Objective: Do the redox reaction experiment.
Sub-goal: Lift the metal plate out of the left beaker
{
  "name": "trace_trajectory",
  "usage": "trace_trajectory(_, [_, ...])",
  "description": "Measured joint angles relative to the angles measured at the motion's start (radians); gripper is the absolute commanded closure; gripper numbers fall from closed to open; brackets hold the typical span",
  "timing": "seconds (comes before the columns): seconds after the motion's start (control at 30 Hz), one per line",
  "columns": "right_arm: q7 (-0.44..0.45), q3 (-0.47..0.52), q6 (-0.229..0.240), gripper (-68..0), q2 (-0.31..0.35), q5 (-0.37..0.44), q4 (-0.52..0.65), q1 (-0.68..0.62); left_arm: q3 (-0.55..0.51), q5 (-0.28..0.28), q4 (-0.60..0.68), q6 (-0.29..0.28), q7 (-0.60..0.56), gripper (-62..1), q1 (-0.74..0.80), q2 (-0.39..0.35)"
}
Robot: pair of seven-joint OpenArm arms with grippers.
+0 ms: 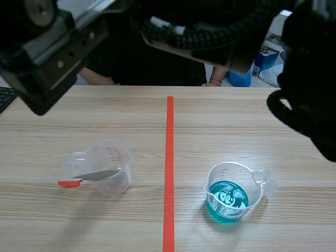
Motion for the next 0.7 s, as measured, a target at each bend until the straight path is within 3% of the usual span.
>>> trace_trajectory(0.3, [-0.003,0.000,0.000,-67.9,0.070,0.000,-0.001,0.000,0.000,0.000,0.000,0.000,0.000,-4.2,0.000,0.000])
trace_trajectory(0.47, [0.002,-0.006,0.005,-67.9,0.114,-0.002,-0.064,0.000,0.000,0.000,0.000,0.000,0.000,-4.2,0.000,0.000])
trace_trajectory(0.7, [0.164,-0.089,0.024,-67.9,0.196,-0.088,-0.216,0.000,0.000,0.000,0.000,0.000,0.000,-4.2,0.000,0.000])
